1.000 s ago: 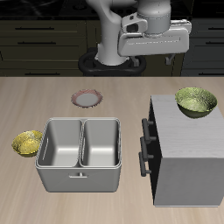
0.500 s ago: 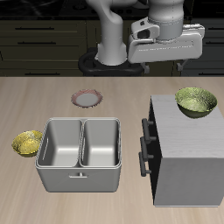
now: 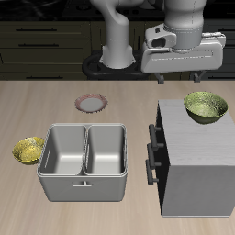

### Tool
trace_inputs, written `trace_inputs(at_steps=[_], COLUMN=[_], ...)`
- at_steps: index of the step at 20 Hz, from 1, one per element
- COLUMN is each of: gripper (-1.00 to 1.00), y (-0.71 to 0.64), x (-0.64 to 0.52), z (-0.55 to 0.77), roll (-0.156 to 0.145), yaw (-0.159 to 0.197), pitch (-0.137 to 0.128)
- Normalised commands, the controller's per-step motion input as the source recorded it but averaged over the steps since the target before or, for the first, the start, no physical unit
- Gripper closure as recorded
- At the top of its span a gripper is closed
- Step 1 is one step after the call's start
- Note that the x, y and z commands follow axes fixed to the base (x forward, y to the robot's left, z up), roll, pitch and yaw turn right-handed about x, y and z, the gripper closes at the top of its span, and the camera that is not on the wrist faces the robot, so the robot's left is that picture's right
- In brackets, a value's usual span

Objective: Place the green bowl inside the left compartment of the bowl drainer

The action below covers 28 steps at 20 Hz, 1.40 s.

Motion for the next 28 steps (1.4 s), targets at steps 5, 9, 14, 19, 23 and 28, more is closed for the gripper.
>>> trace_inputs(at_steps=[5, 9, 14, 19, 23, 28], gripper=[-1.0, -1.0, -1.0, -1.0, -1.0, -1.0], y=[0.23, 0.4, 0.15, -0.03, -0.04, -0.02], x=[0.14, 0.08, 0.15, 0.1, 0.02, -0.05], z=[-0.02, -0.16, -0.27, -0.31, -0.32, -0.23], roll=[0.021, 0.04, 0.013, -0.001, 0.015, 0.033], yaw=[-0.03, 0.027, 0.014, 0.012, -0.049, -0.03], pitch=[0.027, 0.019, 0.042, 0.054, 0.069, 0.045])
